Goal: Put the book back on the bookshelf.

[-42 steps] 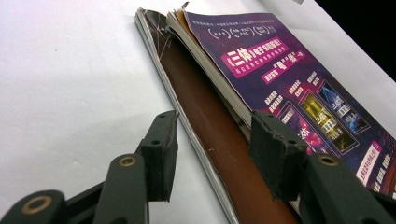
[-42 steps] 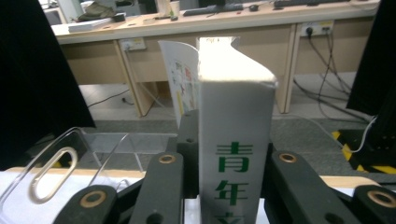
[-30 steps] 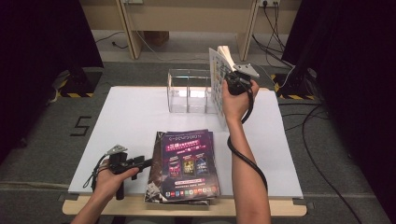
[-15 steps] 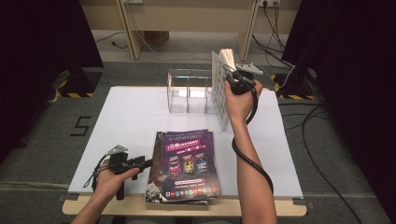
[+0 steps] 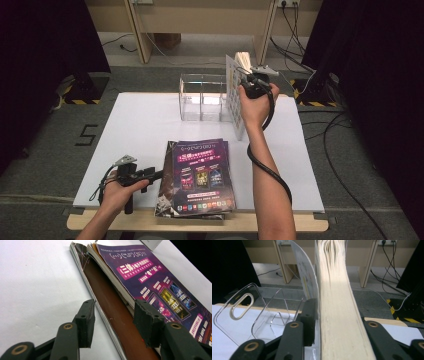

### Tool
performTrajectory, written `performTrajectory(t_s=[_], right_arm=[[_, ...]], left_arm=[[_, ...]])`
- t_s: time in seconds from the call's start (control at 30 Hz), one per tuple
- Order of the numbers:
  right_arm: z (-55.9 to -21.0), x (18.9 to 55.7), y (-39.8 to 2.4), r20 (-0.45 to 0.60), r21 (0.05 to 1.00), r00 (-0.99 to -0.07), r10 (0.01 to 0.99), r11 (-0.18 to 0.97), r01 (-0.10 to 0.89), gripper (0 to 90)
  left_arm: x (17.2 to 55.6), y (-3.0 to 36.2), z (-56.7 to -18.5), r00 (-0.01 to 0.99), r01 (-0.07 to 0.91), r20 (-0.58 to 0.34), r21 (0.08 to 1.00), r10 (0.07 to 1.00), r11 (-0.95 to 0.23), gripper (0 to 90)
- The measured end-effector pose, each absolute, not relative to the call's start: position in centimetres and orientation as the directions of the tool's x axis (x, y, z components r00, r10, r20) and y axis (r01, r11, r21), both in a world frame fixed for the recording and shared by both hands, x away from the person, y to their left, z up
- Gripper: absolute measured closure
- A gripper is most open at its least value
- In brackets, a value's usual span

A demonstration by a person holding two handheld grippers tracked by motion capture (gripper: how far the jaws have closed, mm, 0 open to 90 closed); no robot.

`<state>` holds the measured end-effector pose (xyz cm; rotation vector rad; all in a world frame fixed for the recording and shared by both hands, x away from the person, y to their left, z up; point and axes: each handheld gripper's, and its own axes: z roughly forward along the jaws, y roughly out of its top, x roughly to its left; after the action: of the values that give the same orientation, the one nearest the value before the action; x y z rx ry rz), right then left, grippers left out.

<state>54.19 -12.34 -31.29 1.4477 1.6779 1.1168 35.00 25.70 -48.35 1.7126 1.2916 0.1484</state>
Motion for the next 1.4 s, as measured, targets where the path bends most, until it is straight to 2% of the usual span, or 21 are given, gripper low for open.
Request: performTrajectory(t_s=[0.1,0.27,0.87,1.4], right_arm=[[-31.1,54.4,-12.5,0.067,0.892,-0.175,0.982,0.019,0.452,73.5],[-30.9,54.6,-12.6,0.081,0.885,-0.17,0.982,0.008,0.465,74.1],[-30.0,55.5,-12.4,0.089,0.925,-0.161,0.983,-0.022,0.379,74.4],[-30.7,58.1,-11.8,0.09,0.927,-0.132,0.987,-0.034,0.375,74.3]], left_arm=[[35.0,25.7,-48.4,0.433,0.684,-0.418,0.73,0.799,0.011,51.1],[35.0,25.7,-48.4,0.431,0.685,-0.42,0.728,0.798,0.014,51.2],[35.1,25.8,-48.4,0.431,0.685,-0.421,0.728,0.798,0.015,51.6],[35.2,25.9,-48.7,0.427,0.687,-0.423,0.726,0.799,0.018,51.6]])
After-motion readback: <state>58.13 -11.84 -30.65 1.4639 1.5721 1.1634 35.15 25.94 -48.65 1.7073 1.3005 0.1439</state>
